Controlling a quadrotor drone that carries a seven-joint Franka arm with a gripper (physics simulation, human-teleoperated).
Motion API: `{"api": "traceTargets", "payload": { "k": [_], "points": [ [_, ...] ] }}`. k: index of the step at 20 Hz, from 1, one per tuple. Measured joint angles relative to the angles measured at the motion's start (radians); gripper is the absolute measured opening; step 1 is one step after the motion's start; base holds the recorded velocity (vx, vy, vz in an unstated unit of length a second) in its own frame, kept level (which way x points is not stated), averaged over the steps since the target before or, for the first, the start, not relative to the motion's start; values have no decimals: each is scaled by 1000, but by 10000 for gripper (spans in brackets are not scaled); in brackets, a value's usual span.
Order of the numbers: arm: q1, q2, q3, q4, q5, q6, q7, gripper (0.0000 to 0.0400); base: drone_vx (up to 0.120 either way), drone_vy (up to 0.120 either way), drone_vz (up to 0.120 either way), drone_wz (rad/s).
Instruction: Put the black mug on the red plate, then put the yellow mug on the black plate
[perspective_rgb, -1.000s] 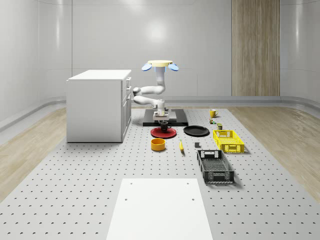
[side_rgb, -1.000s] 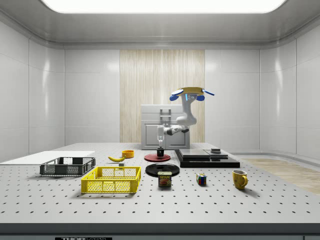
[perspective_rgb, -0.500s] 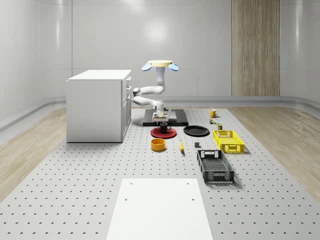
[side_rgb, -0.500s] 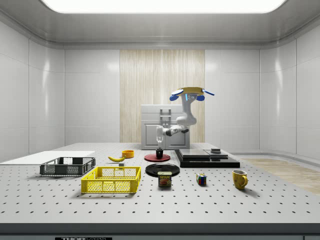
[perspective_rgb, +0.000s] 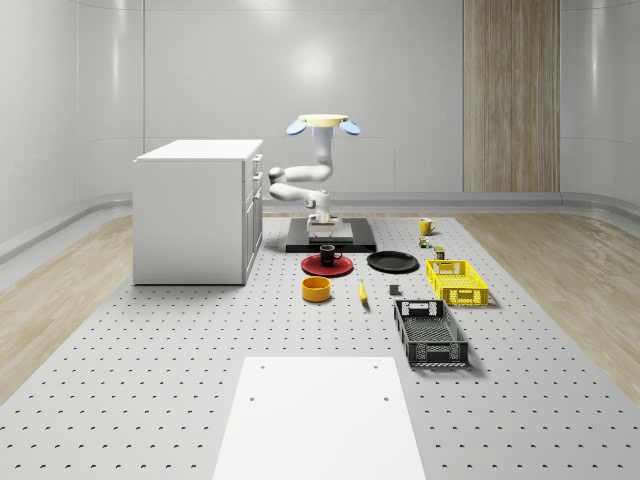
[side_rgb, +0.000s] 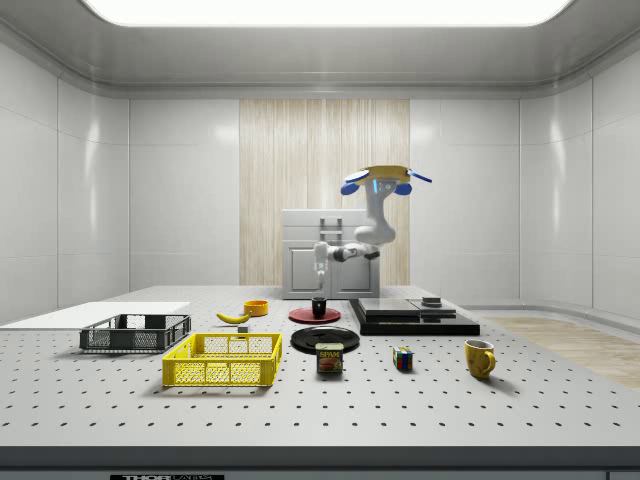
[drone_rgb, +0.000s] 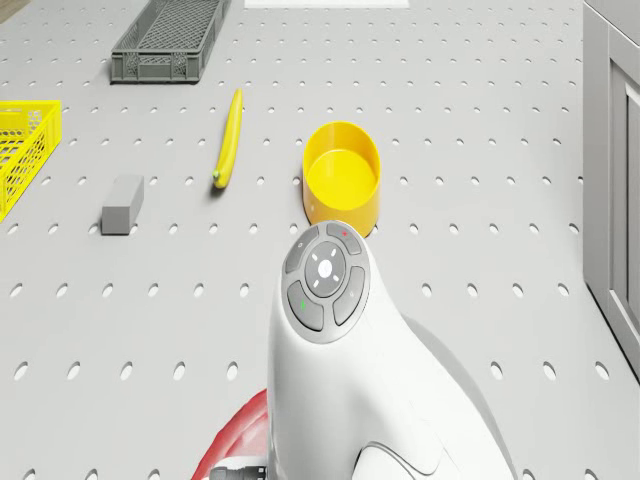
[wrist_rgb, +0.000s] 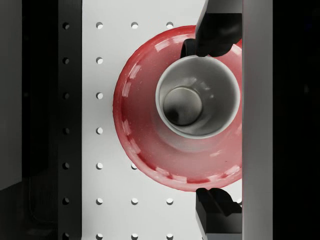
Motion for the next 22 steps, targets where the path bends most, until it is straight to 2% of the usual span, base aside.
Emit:
{"api": "traceTargets", "payload": {
  "k": [22],
  "points": [
    [-3,-15,13,-3,18,7,4,400,-120,120,0,0]
  ]
}}
